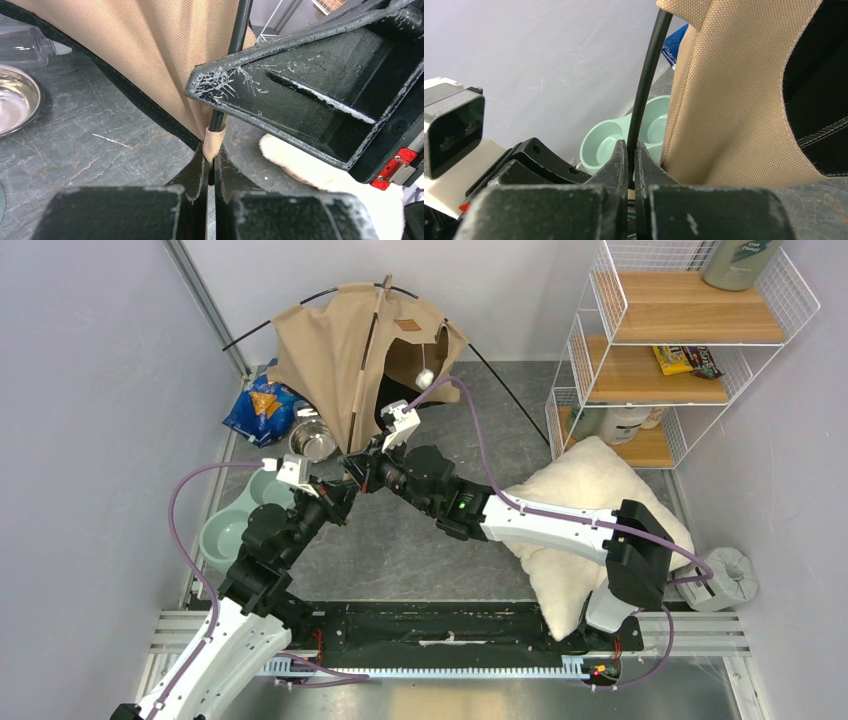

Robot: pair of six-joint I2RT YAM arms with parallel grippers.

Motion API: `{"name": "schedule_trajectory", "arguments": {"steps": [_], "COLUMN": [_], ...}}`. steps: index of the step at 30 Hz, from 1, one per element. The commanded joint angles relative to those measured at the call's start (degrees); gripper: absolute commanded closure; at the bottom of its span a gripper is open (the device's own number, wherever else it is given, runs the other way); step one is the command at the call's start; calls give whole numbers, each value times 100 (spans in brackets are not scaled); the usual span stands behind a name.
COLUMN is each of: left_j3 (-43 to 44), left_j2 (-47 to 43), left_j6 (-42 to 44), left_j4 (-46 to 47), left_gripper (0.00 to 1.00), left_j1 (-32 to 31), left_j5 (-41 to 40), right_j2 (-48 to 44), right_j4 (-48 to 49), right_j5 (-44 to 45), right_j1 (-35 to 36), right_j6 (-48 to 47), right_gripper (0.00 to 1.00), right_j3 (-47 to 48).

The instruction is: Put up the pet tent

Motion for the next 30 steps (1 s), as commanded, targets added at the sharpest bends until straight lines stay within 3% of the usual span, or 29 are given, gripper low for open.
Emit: {"name": "schedule_trajectory", "arguments": {"steps": [1,8,16,25,30], "left_j3": [376,500,563,95,-131], "left_j2": [-102,-124,-14,-462,-799], "left_j6": [-214,-151,-83,-94,18], "left_j4": [-89,-234,-405,-462,-352], "left_gripper": [98,98,98,54,46], "left_j1": [-90,-87,-88,-88,-88], "left_j5": [677,592,419,333,212], "right_j2": [-89,-41,-100,-189,-199], "right_j4": [90,-79,-348,-862,-1067], "right_j5": [785,885,-119,257,400], "right_j1": [-88,-87,-77,-77,-77], "right_j6": [-357,-449,24,590,719], "right_gripper": [100,100,100,100,100], "right_j3": [11,-34,99,660,882]}}
